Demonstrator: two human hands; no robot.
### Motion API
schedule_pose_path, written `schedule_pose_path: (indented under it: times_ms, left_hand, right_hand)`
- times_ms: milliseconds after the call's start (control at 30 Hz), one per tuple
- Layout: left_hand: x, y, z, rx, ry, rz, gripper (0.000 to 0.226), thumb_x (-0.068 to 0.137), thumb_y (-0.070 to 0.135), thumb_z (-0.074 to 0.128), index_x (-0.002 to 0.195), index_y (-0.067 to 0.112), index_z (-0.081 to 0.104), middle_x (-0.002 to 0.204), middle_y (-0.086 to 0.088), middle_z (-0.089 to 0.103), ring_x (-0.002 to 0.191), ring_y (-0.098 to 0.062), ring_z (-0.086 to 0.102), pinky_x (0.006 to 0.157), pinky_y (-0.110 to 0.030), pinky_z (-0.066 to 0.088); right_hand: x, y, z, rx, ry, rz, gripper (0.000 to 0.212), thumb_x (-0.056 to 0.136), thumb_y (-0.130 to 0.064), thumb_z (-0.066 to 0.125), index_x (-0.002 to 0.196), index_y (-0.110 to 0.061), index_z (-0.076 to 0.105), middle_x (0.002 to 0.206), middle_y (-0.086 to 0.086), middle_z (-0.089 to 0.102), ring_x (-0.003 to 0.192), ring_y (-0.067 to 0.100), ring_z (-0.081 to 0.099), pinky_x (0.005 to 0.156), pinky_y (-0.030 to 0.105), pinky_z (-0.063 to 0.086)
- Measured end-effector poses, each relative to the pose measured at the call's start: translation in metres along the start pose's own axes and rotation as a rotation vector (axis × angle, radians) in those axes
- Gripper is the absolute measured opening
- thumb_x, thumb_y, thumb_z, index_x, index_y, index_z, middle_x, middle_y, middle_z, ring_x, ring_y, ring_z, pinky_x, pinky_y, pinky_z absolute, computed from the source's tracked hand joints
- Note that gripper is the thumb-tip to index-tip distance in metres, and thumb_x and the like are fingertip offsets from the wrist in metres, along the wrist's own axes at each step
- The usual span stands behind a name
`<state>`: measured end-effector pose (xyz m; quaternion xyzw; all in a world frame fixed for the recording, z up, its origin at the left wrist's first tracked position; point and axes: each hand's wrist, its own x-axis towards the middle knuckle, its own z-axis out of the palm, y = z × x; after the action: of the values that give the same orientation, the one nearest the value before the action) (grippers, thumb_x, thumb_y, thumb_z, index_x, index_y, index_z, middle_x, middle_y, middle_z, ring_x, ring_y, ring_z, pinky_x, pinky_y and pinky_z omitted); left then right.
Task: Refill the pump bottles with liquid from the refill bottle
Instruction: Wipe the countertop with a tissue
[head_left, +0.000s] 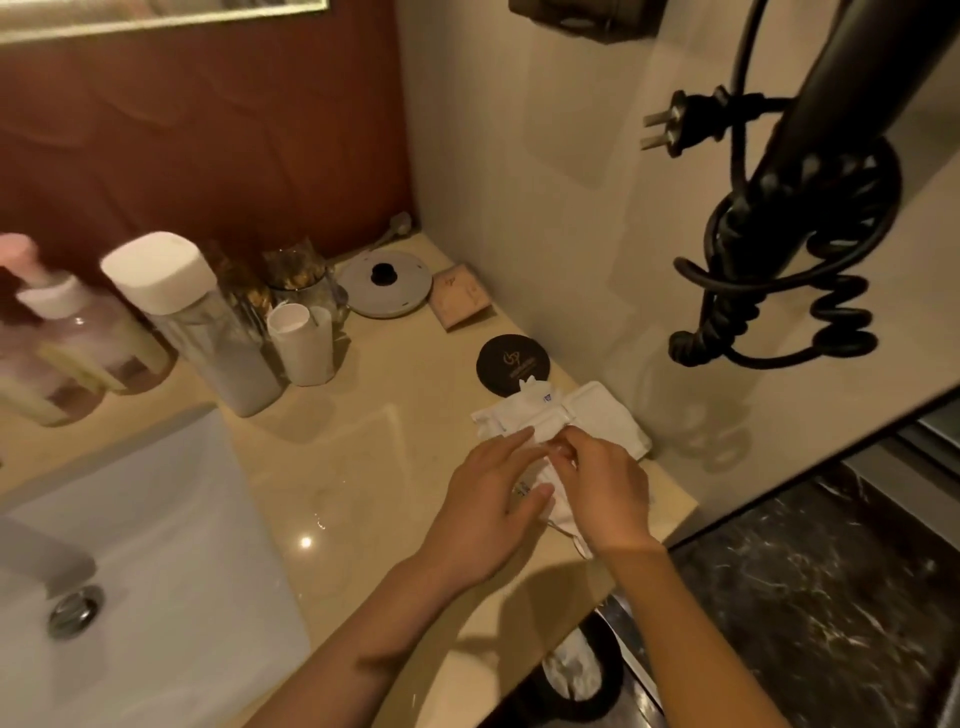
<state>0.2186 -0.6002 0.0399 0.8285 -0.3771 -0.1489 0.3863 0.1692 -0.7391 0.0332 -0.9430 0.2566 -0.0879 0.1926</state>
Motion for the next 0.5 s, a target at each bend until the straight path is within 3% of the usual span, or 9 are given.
schedule_pose_path:
  times_ms: [133, 233, 300, 433, 500]
  left_hand:
    - [0.0090, 0.0023, 0.0010, 0.057, -0.152, -0.009, 0.047, 0.096, 0.040, 0.042, 0.141, 0.031, 0.035, 0.155, 0.008, 0.018, 0.144, -0.015, 0.008, 0.116, -0.029, 0.008]
    - [0.0107, 0.0003, 0.0034, 0.181, -0.253, -0.024, 0.057, 0.095, 0.047, 0.035, 0.147, 0.029, 0.021, 0.157, 0.006, 0.008, 0.145, -0.017, 0.000, 0.117, -0.037, 0.008]
    - [0.0111, -0.0007, 0.0042, 0.260, -0.293, -0.065, 0.060, 0.097, 0.044, 0.036, 0.149, 0.026, 0.011, 0.157, 0.006, 0.002, 0.145, -0.015, -0.003, 0.117, -0.039, 0.007]
    - [0.0105, 0.0013, 0.0039, 0.351, -0.281, -0.080, 0.063, 0.097, 0.043, 0.037, 0.150, 0.021, 0.010, 0.158, 0.006, -0.001, 0.145, -0.016, -0.006, 0.117, -0.039, 0.006]
    - [0.0094, 0.0033, 0.0051, 0.378, -0.269, -0.092, 0.062, 0.097, 0.043, 0.038, 0.149, 0.021, 0.011, 0.158, 0.006, -0.001, 0.145, -0.018, -0.004, 0.117, -0.039, 0.006]
  right_hand:
    - [0.0058, 0.0009, 0.0001, -0.064, 0.020, -0.027, 0.019, 0.094, -0.025, 0.052, 0.108, -0.023, 0.065, 0.098, 0.004, 0.071, 0.090, 0.023, 0.065, 0.061, 0.026, 0.034]
    - [0.0062, 0.0012, 0.0029, -0.060, 0.030, -0.046, 0.020, 0.094, -0.021, 0.051, 0.104, -0.021, 0.068, 0.096, 0.003, 0.071, 0.087, 0.022, 0.064, 0.061, 0.026, 0.035]
    - [0.0050, 0.0029, 0.0035, 0.080, 0.070, -0.011, 0.016, 0.093, -0.021, 0.054, 0.098, -0.019, 0.069, 0.092, 0.002, 0.071, 0.083, 0.020, 0.064, 0.062, 0.027, 0.040]
    - [0.0043, 0.0063, 0.0005, 0.477, 0.124, 0.070, 0.005, 0.088, -0.016, 0.063, 0.086, -0.016, 0.068, 0.079, -0.003, 0.068, 0.075, 0.011, 0.061, 0.068, 0.029, 0.048]
    - [0.0021, 0.0048, -0.0043, 0.619, 0.108, 0.095, 0.004, 0.088, -0.013, 0.063, 0.087, -0.014, 0.067, 0.076, -0.005, 0.066, 0.069, 0.002, 0.059, 0.067, 0.021, 0.048]
